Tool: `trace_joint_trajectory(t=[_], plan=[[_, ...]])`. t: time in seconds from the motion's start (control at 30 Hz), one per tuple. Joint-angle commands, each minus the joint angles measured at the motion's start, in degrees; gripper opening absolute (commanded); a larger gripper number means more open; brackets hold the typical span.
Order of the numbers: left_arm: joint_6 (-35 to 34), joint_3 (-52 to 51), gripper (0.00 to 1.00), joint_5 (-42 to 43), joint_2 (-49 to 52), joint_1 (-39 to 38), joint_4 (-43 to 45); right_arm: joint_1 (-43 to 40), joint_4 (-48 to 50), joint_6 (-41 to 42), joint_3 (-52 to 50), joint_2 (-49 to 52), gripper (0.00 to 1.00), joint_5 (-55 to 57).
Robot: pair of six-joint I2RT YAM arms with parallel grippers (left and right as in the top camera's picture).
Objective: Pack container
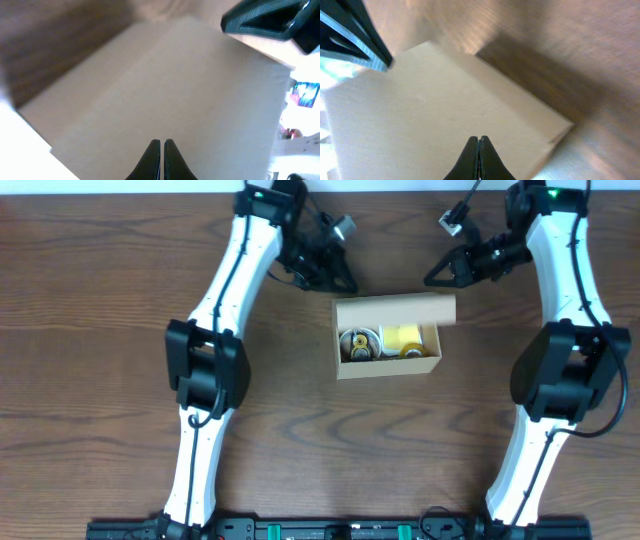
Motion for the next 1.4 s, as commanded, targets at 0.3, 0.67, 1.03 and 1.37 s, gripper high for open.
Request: trace_joint_trajectory(t=[0.3, 0.67, 1.03, 1.37], plan=[[1.84, 1.01, 0.06, -19.63, -0.17, -2.62, -12.2, 7.08, -8.11, 0.57, 0.85, -10.75, 0.02, 18.34], [-0.46, 1.01, 0.06, -30.53, -0.17, -9.51, -12.74, 10.12, -7.48, 8.31, -4.92, -10.93, 0.02, 27.1], [-3.87, 1.01, 0.06, -34.64, -0.17, -9.73, -13.18, 11.5, 2.47, 18.36, -19.47, -10.95, 0.02, 33.29], [-3.87, 1.01, 0.06, -35.12, -0.17, -9.97, -12.81, 13.11, 3.78, 18.34, -20.17, -10.95, 0.01, 33.31]])
